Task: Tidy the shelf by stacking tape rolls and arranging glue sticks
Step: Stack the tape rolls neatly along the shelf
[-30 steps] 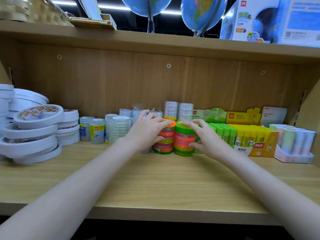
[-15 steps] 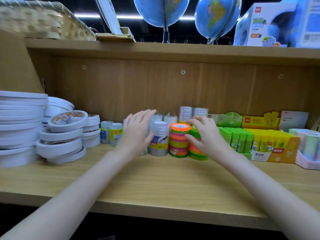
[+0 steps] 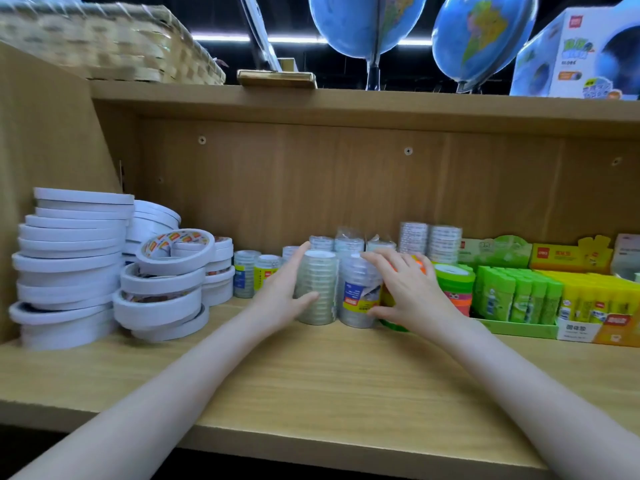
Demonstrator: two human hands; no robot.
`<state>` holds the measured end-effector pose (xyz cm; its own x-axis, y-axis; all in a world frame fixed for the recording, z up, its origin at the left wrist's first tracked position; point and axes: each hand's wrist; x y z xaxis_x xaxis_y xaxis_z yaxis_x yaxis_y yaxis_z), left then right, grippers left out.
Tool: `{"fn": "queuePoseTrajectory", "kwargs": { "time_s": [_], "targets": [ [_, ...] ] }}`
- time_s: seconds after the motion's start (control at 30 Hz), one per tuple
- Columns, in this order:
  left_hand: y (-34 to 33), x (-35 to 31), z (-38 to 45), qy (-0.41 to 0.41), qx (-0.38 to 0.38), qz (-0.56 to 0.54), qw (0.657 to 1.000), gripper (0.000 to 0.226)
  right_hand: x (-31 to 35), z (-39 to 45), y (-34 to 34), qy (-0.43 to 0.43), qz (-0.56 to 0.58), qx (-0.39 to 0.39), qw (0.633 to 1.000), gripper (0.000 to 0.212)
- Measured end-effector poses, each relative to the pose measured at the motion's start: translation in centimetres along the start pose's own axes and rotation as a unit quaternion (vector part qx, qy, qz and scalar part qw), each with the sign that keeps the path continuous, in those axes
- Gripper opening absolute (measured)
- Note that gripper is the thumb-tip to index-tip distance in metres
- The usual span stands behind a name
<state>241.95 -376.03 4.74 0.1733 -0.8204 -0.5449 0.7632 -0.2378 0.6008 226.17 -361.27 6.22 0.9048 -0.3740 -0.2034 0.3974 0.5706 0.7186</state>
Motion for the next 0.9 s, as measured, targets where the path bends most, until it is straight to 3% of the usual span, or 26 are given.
{"fn": "queuePoseTrajectory", "kwargs": {
  "time_s": [0.13, 0.27, 0.43, 0.57, 0.7, 0.9],
  "targets": [
    [0.5, -0.2, -0.6, -0.015, -0.026, -0.005, 1.000, 0.077, -0.2, 0.1, 0.5, -0.027, 0.062, -0.003, 0.998, 0.085],
    [2.2, 0.9, -0.8, 0.037, -0.088, 0.062, 0.994, 0.050, 0.7, 1.4, 2.1, -0.012, 0.125, -0.043, 0.991, 0.072],
    [3.6, 3.0, -1.9, 0.073, 0.087, 0.219, 0.969, 0.060, 5.3, 5.6, 2.2, 0.083, 0.083, 0.048, 0.992, 0.048],
    [3.5, 3.7, -1.8, 0.075, 0.148, 0.250, 0.954, 0.063, 8.7, 8.6, 0.9, 0.098, 0.012, 0.139, 0.985, 0.043],
    [3.0, 3.6, -1.3, 0.072, 0.169, 0.279, 0.942, 0.059, 9.6, 8.6, -0.6, 0.107, -0.067, 0.091, 0.988, 0.037],
    [2.2, 4.6, -0.4, 0.070, 0.165, 0.303, 0.936, 0.057, 10.4, 8.9, -1.2, 0.094, -0.073, 0.058, 0.991, 0.033]
  ]
}}
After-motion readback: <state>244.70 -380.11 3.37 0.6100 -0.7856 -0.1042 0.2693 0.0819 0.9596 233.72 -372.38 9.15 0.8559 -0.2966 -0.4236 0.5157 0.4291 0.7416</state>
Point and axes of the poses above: each hand's wrist, its own z-axis towards the middle knuckle, its own y-axis out of the back of the hand, x = y × z, and after that the axes turned 7 degrees about -x, right-handed
